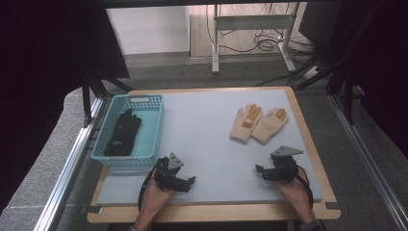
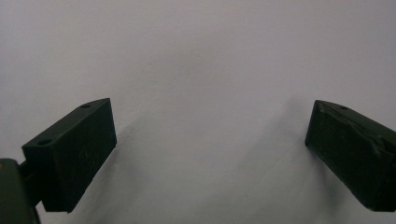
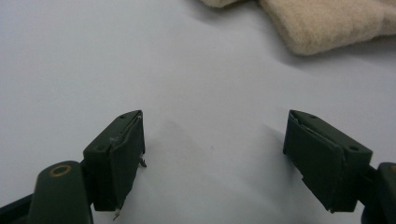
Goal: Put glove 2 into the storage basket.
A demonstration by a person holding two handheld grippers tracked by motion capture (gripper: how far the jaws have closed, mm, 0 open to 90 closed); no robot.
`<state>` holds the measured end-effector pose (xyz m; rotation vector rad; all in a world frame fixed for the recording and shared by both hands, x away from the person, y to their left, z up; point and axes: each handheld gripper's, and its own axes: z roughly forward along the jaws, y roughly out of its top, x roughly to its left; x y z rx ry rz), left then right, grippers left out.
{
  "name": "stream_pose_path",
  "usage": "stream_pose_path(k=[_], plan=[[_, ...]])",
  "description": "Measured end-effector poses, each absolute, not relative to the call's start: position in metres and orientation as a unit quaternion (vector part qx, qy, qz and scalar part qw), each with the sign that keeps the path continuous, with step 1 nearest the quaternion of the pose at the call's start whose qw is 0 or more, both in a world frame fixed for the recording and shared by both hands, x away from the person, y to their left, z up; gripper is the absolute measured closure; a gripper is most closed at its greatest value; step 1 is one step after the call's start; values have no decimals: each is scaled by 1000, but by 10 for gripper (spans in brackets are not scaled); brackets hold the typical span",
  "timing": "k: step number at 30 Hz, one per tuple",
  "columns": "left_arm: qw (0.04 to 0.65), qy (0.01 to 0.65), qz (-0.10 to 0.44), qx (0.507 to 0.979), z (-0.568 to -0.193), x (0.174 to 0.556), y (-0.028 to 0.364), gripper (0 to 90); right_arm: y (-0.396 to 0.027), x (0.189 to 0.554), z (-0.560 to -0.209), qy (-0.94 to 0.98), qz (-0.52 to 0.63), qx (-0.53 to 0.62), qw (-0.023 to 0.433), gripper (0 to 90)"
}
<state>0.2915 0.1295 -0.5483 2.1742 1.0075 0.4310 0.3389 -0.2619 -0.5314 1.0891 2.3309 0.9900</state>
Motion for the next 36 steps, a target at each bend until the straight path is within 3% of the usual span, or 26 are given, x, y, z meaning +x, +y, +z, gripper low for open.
stream_pose_path(k=[3,11,15,28,32,36], plan=[[352,400,142,834,-549,295,133,31,-262,339,-531,830,353,388,191,200],[352,399,144,834,-550,295,133,35,-263,339,-530,828,356,392,186,224],[352,399,145,834,-550,295,133,35,-267,344,-523,822,373,397,169,286],[350,398,147,835,-549,295,133,36,-281,400,-493,801,371,425,201,471],[350,398,147,835,-549,295,133,36,-284,419,-485,796,369,433,209,466],[351,400,150,834,-550,294,132,34,-283,437,-481,790,360,439,230,369]])
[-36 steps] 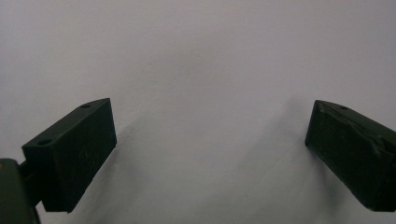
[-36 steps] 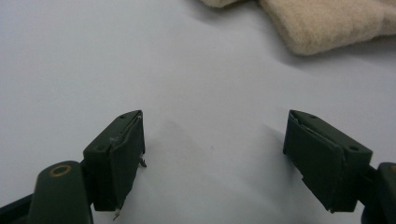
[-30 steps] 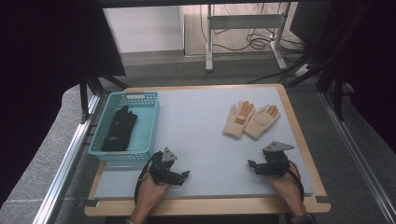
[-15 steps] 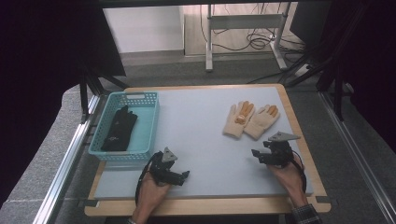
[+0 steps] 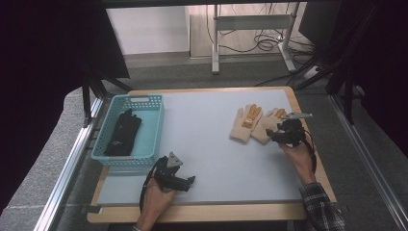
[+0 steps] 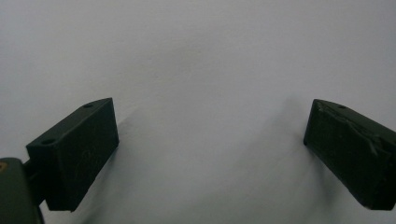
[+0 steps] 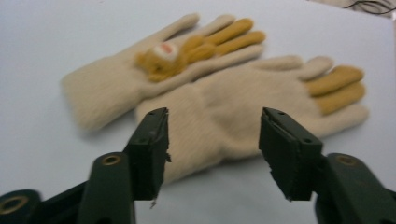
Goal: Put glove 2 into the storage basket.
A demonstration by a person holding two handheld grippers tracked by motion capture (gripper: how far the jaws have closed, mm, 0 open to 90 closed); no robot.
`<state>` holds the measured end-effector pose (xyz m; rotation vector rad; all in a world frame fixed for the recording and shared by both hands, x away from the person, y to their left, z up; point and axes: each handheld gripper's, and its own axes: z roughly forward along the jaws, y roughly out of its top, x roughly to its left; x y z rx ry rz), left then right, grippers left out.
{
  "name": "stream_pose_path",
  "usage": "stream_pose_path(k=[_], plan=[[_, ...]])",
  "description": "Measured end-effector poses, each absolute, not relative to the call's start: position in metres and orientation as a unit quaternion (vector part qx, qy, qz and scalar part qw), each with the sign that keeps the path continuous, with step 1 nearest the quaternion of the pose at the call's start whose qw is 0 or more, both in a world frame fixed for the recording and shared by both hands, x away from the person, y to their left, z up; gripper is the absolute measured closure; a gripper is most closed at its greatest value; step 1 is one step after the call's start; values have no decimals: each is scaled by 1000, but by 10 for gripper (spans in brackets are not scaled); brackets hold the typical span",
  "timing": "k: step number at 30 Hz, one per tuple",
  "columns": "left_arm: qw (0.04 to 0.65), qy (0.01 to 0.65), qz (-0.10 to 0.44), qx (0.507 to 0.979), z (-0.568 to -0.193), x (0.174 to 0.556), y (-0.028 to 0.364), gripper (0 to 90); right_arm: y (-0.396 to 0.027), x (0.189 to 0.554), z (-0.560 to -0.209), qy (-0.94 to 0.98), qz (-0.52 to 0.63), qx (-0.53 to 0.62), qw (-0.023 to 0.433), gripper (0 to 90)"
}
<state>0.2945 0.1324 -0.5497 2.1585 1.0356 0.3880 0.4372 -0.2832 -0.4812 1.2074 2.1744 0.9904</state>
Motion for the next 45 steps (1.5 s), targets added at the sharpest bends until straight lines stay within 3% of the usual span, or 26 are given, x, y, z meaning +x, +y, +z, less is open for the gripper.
stream_pose_path(k=[9,14,16,17,18,20,24,37,45], plan=[[349,400,150,834,-549,294,133,34,-274,487,-502,779,329,475,243,165],[349,400,151,834,-550,294,132,34,-272,501,-518,784,300,486,243,159],[348,400,151,834,-549,294,133,34,-274,503,-521,781,307,489,239,208],[349,400,151,834,-549,294,133,34,-274,500,-519,784,304,485,242,294],[349,400,151,834,-549,294,133,34,-274,500,-519,784,304,485,242,294],[349,400,151,834,-549,294,133,34,-274,496,-516,789,288,482,249,434],[349,400,150,834,-549,294,133,34,-279,492,-514,786,287,492,240,535],[349,401,149,834,-549,295,133,34,-293,467,-486,780,341,476,221,555],[349,401,149,834,-549,295,133,34,-274,429,-454,795,387,420,203,549]])
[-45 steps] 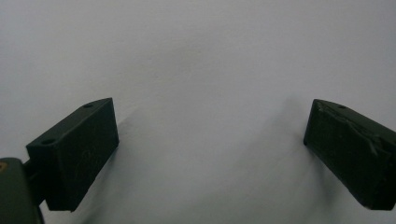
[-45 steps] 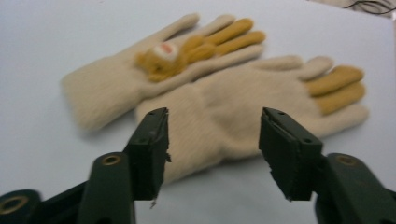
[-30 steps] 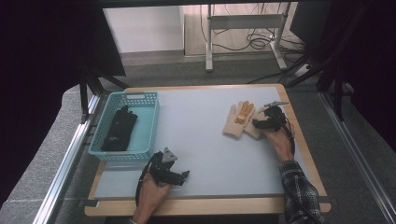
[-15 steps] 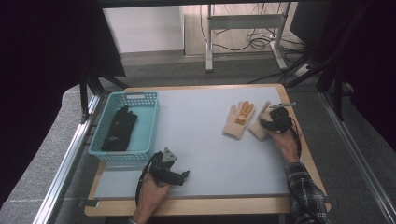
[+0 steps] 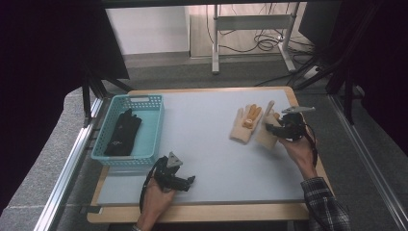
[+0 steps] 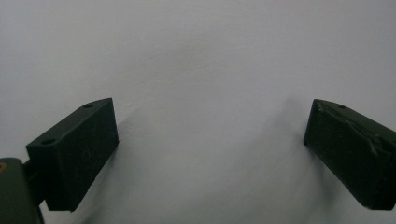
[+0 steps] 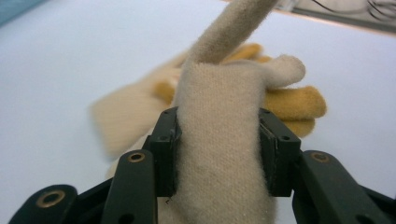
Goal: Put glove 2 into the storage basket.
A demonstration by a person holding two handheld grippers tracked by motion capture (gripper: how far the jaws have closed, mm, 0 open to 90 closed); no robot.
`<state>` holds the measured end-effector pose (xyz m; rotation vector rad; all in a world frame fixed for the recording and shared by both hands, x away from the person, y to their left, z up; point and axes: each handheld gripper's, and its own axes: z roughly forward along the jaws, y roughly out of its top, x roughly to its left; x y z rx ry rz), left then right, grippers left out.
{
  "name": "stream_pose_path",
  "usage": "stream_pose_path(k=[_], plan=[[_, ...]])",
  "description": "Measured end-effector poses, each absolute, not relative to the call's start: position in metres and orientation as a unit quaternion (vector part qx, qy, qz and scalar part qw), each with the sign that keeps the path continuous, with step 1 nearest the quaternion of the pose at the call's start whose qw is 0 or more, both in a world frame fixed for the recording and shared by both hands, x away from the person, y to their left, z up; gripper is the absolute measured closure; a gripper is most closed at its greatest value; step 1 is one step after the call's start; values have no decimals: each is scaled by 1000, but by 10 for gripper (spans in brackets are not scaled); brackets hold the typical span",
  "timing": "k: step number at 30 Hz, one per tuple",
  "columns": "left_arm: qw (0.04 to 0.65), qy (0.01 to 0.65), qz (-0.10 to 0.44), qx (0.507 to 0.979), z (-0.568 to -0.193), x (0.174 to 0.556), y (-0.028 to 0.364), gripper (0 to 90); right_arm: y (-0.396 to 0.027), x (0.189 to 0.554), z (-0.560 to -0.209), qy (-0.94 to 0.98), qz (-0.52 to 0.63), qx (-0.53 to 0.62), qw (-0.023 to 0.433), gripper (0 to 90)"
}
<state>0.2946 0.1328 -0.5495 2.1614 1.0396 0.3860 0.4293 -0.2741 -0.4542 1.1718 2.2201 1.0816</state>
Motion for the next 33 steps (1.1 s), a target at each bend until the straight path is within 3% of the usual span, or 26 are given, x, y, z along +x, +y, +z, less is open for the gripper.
stream_pose_path(k=[10,18,20,22,23,24,26,33], plan=[[349,401,150,834,-550,295,133,34,-206,373,-437,844,419,294,161,536],[348,400,150,835,-549,295,133,34,-150,350,-483,879,397,237,117,506],[348,400,150,835,-549,295,133,34,-148,349,-489,881,394,237,113,496],[349,401,149,834,-550,295,133,34,-143,345,-504,885,385,243,99,412],[349,401,149,834,-550,295,133,34,-143,345,-504,885,385,243,99,412],[348,400,150,835,-549,295,133,34,-143,345,-510,890,376,248,73,324],[348,400,150,835,-549,295,133,34,-145,346,-510,889,376,251,72,292],[349,400,150,834,-550,295,133,34,-162,357,-500,873,397,272,83,278]])
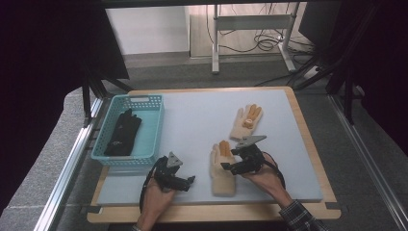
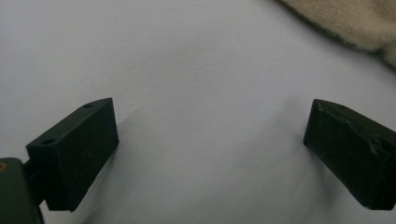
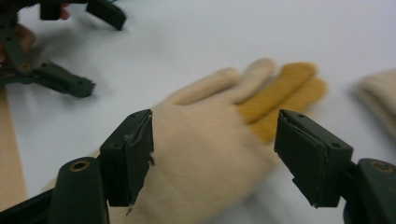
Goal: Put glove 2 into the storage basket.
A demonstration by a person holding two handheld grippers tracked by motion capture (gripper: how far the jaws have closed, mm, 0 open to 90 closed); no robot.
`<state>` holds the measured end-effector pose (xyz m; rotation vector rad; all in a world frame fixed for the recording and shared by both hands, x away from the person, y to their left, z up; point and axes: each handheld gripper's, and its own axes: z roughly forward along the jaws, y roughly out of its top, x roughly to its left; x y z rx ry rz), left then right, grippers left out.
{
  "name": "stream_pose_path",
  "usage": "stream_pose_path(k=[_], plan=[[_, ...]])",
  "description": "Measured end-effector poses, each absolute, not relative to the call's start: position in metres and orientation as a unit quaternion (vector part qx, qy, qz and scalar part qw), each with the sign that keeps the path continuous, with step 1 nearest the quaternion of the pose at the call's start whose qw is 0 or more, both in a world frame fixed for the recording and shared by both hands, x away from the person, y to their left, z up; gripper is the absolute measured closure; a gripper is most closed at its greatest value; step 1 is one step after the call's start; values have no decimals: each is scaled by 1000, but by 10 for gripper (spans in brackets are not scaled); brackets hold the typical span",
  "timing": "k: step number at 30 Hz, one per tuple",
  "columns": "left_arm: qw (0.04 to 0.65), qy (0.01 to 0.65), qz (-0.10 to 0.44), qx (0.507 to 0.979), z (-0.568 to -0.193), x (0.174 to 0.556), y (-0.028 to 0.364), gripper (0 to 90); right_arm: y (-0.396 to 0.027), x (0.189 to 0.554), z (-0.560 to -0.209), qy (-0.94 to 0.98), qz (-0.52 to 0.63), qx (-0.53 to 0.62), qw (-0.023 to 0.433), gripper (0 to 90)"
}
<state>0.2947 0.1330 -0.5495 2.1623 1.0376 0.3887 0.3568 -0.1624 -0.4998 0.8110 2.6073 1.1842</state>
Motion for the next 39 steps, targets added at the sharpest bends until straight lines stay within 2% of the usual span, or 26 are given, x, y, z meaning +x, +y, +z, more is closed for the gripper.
stream_pose_path(k=[4,5,17,22,29,34,35,36,39], plan=[[348,401,149,834,-550,295,133,34,-175,367,-496,864,398,289,105,336],[349,401,149,834,-550,295,133,34,-182,374,-494,859,396,302,120,375],[349,401,148,834,-550,295,133,34,-212,429,-483,821,397,374,169,520],[348,401,148,834,-549,295,133,34,-215,453,-486,807,393,401,184,509],[349,401,148,834,-549,295,133,34,-205,481,-504,805,356,424,212,394],[349,401,149,834,-550,295,133,34,-201,489,-517,803,331,438,232,397],[349,401,149,834,-550,295,133,34,-201,491,-522,804,329,443,223,472],[349,401,149,834,-550,295,133,34,-201,491,-522,804,329,443,223,472],[349,401,149,834,-550,295,133,34,-203,491,-522,804,330,443,219,563]])
